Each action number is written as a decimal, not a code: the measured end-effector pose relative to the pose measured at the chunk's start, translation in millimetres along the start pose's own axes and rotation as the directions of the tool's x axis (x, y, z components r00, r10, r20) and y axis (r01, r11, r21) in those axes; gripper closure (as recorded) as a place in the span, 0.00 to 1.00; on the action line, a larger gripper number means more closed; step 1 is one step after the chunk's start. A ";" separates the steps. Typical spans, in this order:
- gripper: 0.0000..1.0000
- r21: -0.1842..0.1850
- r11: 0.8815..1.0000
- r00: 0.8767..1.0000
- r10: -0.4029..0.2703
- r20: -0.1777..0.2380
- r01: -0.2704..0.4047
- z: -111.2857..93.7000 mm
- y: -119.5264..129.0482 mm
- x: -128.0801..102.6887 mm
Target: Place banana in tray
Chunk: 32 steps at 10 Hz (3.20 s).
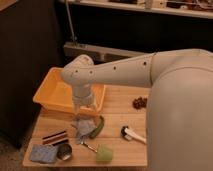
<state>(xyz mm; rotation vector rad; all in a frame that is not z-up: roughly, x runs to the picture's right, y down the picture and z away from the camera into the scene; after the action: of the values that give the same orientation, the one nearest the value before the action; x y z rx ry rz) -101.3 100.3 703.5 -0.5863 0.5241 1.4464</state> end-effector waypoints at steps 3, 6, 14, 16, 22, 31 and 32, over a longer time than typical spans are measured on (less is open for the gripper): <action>0.35 0.000 1.000 1.000 0.000 0.000 0.000 -0.1 0.1 -0.1; 0.35 0.000 1.000 1.000 0.000 0.000 0.000 -0.1 0.1 -0.1; 0.35 0.000 1.000 1.000 0.000 0.000 0.000 -0.1 0.1 -0.1; 0.35 0.000 1.000 1.000 0.000 0.000 0.000 0.0 0.1 0.0; 0.35 0.000 1.000 1.000 0.014 0.005 -0.014 -2.1 -2.8 -0.3; 0.35 -0.025 0.943 0.937 0.331 0.110 -0.331 -52.8 -189.1 44.0; 0.35 -0.036 0.932 0.925 0.363 0.112 -0.361 -55.7 -209.0 52.7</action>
<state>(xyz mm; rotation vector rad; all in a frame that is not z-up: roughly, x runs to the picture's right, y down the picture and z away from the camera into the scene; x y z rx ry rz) 111.5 96.6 638.4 -0.4253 0.5482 1.8256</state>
